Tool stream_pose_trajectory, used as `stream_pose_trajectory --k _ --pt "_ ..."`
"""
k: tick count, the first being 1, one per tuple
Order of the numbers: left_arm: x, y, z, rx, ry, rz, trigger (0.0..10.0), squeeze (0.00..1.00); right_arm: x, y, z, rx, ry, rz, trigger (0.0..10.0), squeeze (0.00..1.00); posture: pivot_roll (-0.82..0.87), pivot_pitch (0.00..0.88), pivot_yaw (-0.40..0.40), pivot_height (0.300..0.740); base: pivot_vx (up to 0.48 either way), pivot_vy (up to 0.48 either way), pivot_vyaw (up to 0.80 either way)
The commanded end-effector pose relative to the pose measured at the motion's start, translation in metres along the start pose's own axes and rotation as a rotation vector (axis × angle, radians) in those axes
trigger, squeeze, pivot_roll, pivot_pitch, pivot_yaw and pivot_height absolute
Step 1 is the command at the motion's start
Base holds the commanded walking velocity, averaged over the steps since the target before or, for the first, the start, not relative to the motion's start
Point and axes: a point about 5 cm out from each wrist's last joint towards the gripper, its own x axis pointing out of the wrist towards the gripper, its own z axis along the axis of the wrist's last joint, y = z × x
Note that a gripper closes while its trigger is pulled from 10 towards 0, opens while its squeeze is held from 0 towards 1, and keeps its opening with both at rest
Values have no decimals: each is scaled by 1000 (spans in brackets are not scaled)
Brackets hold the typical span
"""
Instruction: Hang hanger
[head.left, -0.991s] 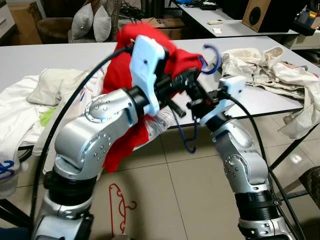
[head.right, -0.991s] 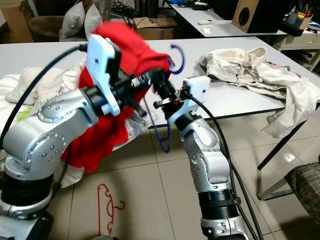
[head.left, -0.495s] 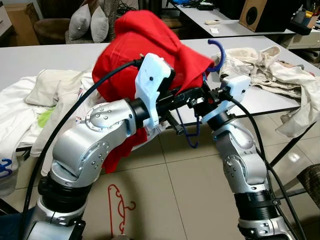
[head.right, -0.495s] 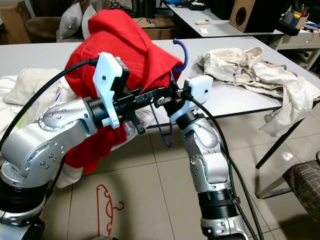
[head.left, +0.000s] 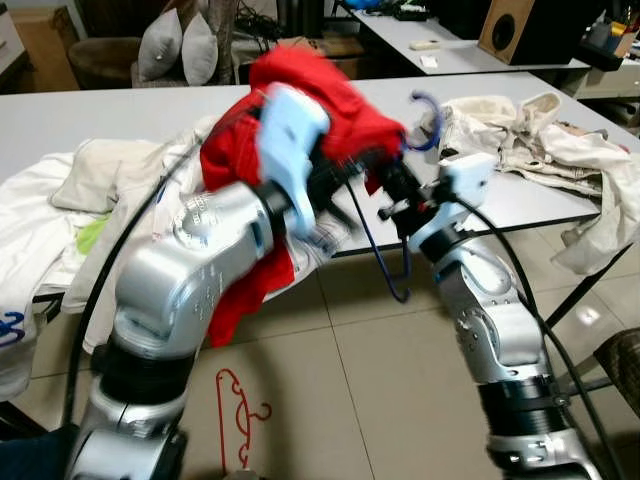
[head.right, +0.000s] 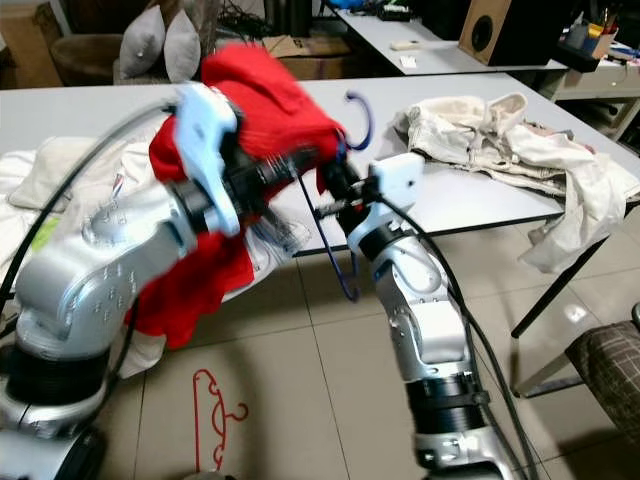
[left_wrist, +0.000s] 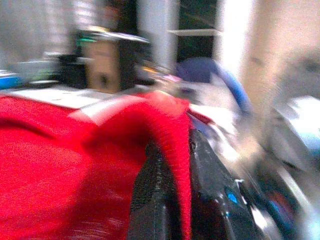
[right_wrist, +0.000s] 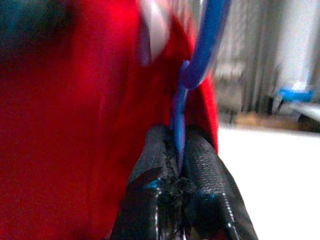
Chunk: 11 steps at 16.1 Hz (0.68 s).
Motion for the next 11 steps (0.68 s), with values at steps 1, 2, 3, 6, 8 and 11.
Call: stream_pose_trajectory --k 1,2,3,6,8,11 --pt "0 21 7 -27 -36 151 10000 0 -9 5 -19 -26 129 48 10000 0 27 0 -13 740 0 0 0" --pt "0 34 7 -53 -45 243 10000 0 -16 8 -26 -23 172 76 10000 0 29 0 -10 740 0 0 0" --pt "-1 48 3 -39 -24 329 10000 0 -24 10 -26 7 178 86 10000 0 25 0 -6 740 0 0 0" --pt "-4 79 -12 -32 15 502 10000 0 -59 15 -9 39 167 182 10000 0 12 0 16 740 0 0 0" --pt "-5 92 -24 -54 45 574 10000 0 -82 19 9 66 135 246 10000 0 4 0 26 740 0 0 0" --pt "-12 100 -30 -91 39 558 10000 0 -116 2 35 103 67 62 10000 0 -17 0 45 740 0 0 0"
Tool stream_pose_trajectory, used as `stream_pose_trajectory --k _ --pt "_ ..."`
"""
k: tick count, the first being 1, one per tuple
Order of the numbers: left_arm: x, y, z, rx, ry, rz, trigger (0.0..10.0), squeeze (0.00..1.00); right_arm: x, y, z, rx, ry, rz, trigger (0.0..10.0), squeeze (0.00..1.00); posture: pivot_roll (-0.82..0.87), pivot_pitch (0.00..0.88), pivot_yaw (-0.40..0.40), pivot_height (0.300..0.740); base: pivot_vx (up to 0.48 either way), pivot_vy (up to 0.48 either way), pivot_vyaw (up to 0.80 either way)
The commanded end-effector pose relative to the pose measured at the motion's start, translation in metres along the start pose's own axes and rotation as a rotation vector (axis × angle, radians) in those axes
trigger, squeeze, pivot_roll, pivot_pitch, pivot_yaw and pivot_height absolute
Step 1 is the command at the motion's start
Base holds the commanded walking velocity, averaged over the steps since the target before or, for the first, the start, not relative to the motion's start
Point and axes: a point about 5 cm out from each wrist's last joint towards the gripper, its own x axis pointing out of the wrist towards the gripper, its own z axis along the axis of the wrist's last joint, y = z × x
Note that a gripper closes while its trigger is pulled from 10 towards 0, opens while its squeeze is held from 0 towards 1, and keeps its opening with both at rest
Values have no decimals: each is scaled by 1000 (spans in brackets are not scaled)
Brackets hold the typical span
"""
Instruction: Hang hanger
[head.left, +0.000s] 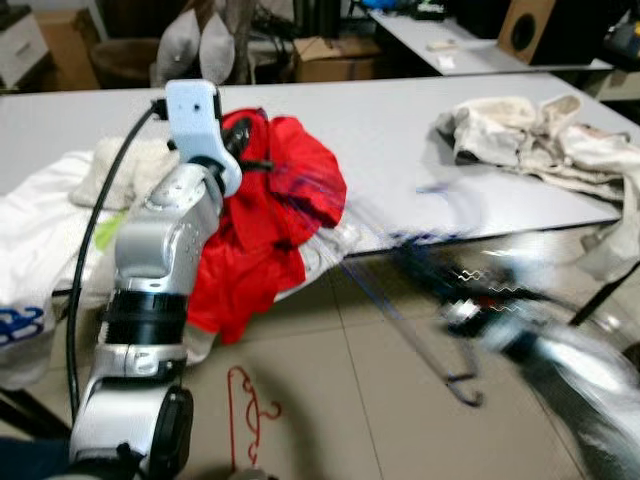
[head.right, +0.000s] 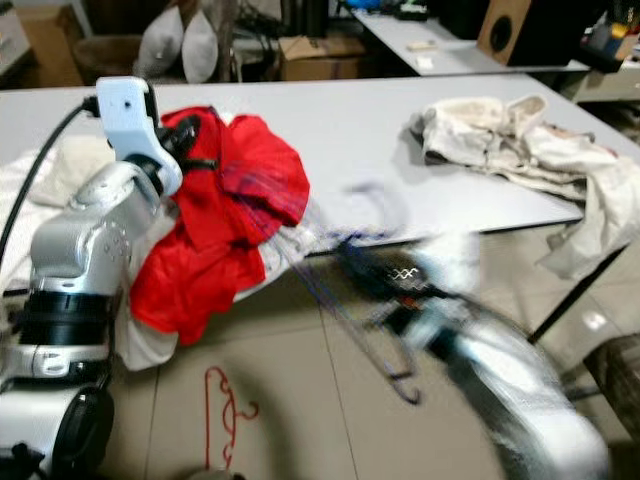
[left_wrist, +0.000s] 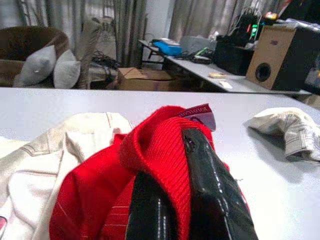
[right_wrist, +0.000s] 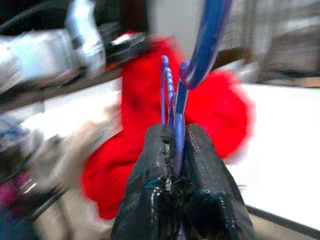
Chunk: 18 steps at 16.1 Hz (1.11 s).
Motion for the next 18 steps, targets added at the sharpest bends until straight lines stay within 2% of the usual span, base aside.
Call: stream_pose_trajectory --k 1,3,4,7,10,18 --pt "-6 4 2 -18 -17 -44 10000 0 -11 -10 10 -7 -52 -171 10000 0 -27 0 54 740 0 0 0" --pt "-14 7 -2 25 -15 -71 10000 0 -16 -15 10 -12 -81 -302 10000 0 -30 0 58 740 0 0 0" --pt "-31 7 -11 81 -18 -100 10000 0 -16 -9 3 -56 -61 -392 10000 0 -37 0 66 740 0 0 0" --pt "-44 -5 -11 59 -61 -138 10000 0 -7 1 2 -4 -93 -426 10000 0 -29 0 52 740 0 0 0" --pt "-52 -15 -5 37 -100 -148 10000 0 5 5 2 -13 -111 -430 10000 0 -21 0 37 740 -183 0 0" --pt "-60 -14 3 24 -126 -119 10000 0 16 5 10 -31 -156 -407 10000 0 -8 0 15 740 -286 0 0"
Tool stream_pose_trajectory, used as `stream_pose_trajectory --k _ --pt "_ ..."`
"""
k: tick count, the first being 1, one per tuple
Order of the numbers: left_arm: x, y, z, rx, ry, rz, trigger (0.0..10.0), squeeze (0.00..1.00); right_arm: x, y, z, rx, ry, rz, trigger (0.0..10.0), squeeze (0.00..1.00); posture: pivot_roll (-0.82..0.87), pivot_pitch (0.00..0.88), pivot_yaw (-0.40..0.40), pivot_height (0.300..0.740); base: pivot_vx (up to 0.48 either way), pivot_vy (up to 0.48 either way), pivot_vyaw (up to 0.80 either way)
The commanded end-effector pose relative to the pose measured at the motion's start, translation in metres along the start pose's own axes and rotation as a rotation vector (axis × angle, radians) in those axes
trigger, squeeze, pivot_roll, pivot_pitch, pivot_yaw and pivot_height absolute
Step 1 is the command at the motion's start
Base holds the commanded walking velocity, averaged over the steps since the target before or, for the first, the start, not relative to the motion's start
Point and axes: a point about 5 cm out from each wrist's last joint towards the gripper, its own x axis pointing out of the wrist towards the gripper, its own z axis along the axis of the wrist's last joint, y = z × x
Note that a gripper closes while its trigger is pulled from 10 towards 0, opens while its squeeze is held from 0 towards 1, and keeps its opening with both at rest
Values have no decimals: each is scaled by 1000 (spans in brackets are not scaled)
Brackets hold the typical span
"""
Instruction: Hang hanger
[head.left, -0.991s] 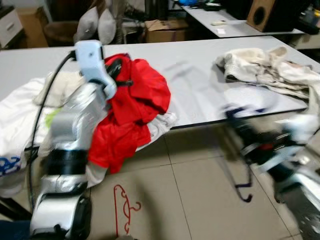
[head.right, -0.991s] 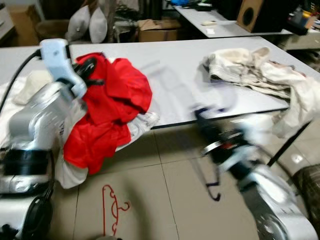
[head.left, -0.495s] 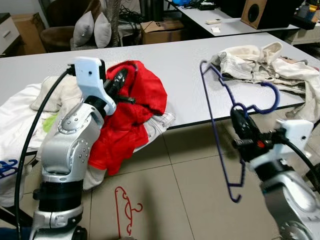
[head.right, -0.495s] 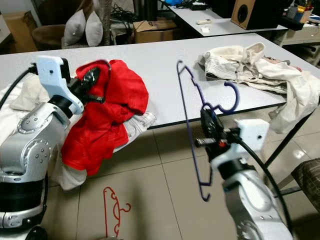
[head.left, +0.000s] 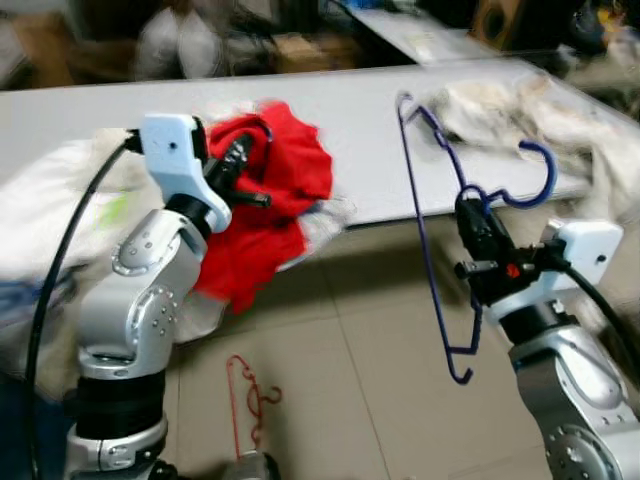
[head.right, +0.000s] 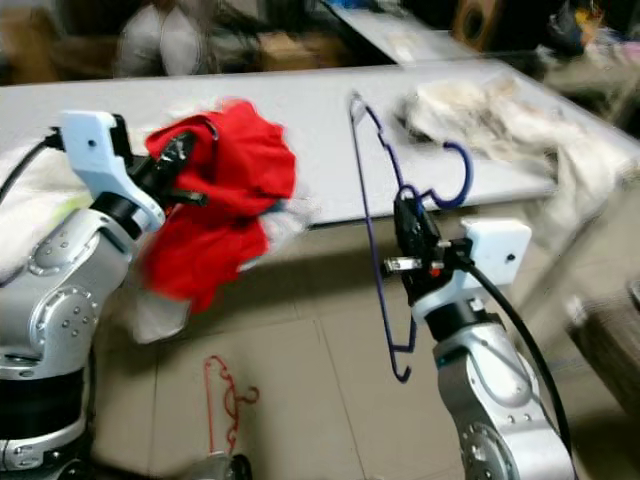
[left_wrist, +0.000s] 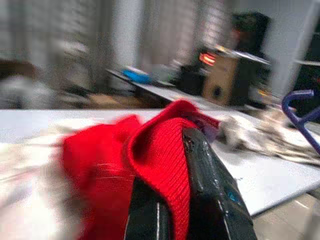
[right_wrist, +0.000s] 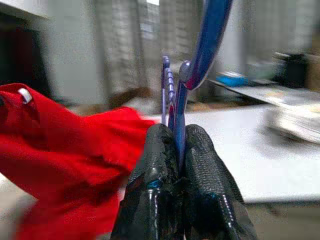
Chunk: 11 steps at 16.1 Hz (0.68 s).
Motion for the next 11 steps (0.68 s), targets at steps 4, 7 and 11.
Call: stream_pose_trajectory --k 4,7,11 --pt "-1 1 4 6 -10 8 10000 0 1 0 0 -3 -8 -4 10000 0 -9 0 18 740 -281 0 0" --pt "-1 1 4 6 -10 8 10000 0 1 0 0 -3 -8 -4 10000 0 -9 0 18 740 -277 0 0" --pt "-1 1 4 6 -10 8 10000 0 1 0 0 -3 -8 -4 10000 0 -9 0 18 740 -277 0 0"
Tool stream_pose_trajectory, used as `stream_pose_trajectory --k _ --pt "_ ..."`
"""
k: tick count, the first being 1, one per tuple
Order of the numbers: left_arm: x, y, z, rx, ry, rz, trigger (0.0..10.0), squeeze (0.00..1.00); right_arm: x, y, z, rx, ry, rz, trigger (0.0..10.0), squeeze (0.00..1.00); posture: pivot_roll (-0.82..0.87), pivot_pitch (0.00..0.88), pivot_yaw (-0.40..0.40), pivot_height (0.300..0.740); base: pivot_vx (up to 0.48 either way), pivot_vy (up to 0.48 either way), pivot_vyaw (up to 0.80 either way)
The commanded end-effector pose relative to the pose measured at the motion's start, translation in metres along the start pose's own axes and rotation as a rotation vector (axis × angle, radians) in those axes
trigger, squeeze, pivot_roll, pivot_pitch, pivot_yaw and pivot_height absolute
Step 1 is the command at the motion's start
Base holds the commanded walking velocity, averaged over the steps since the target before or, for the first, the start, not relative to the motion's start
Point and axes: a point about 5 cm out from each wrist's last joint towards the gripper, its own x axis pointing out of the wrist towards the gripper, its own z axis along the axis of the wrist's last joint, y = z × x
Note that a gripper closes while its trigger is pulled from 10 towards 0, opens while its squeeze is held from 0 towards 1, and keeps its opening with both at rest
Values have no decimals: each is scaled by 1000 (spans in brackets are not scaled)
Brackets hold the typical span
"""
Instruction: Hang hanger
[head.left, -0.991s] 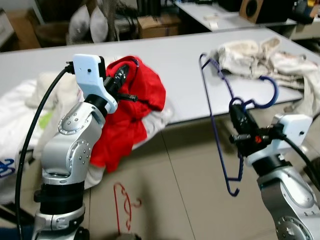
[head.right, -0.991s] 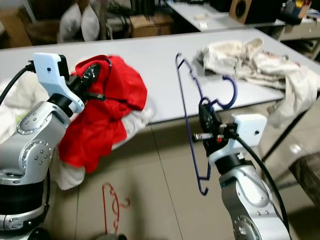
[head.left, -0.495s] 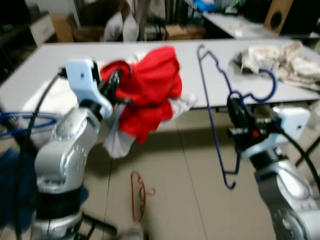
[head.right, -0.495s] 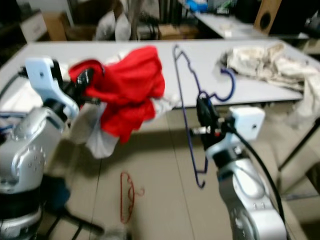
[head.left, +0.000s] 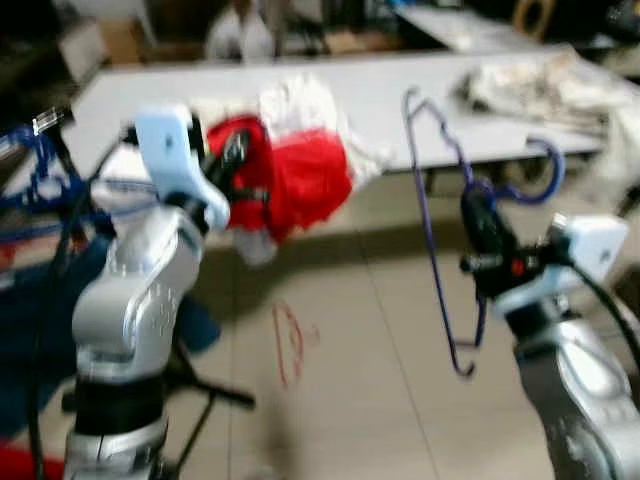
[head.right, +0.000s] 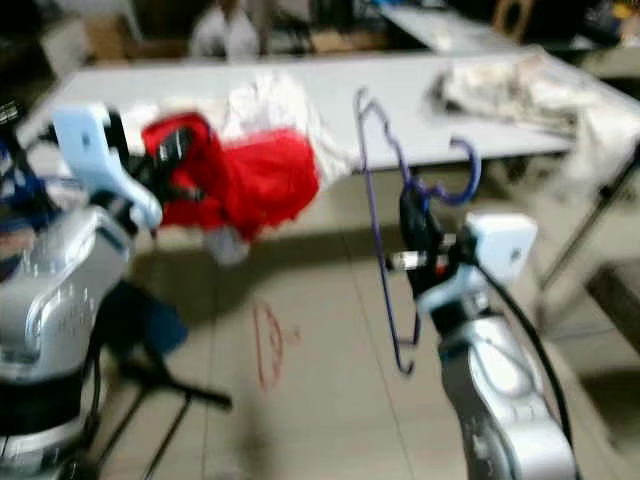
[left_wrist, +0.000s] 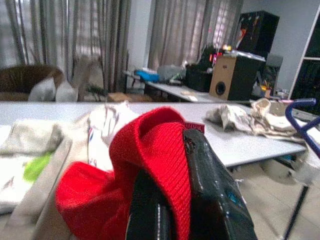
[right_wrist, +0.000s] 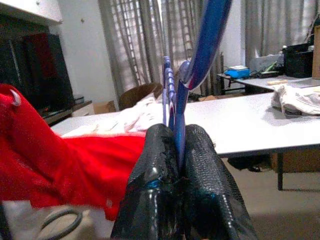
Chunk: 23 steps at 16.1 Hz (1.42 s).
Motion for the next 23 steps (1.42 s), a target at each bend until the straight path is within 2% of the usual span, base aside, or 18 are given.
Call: stream_pose_trajectory --k 1,7,8,10,12,15,18,20,21,23 --pt "0 -1 4 3 -15 -6 10000 0 1 1 6 -15 -24 4 10000 0 -9 0 18 740 -277 0 0" --pt "0 -1 4 3 -15 -6 10000 0 1 1 6 -15 -24 4 10000 0 -9 0 18 740 -277 0 0" --pt "-23 4 -36 37 113 29 10000 0 -9 -6 -17 -24 88 -35 10000 0 14 0 -18 740 0 -356 0" --pt "-65 5 -96 98 324 64 10000 0 -27 -16 -55 -59 297 -92 10000 0 11 0 -14 740 0 -356 0" --pt "-62 3 -94 66 310 44 10000 0 -27 -16 -57 -72 312 -80 10000 0 12 3 -7 740 0 0 0" --pt "-59 1 -83 101 234 22 10000 0 -33 -13 -58 -55 316 -76 10000 0 8 7 -3 740 0 0 0" --pt "-61 -1 -91 106 246 25 10000 0 -32 -15 -60 -81 315 -85 10000 0 4 14 2 740 0 0 0" --pt "-61 -1 -91 106 241 21 10000 0 -33 -14 -61 -139 333 -57 10000 0 3 19 1 740 0 0 0" --pt "-61 -1 -91 112 239 26 10000 0 -33 -15 -63 -119 338 -61 10000 0 3 22 1 740 0 0 0" --pt "-59 -1 -91 124 229 43 10000 0 -31 -19 -61 -153 327 -82 10000 0 1 29 0 740 0 0 800"
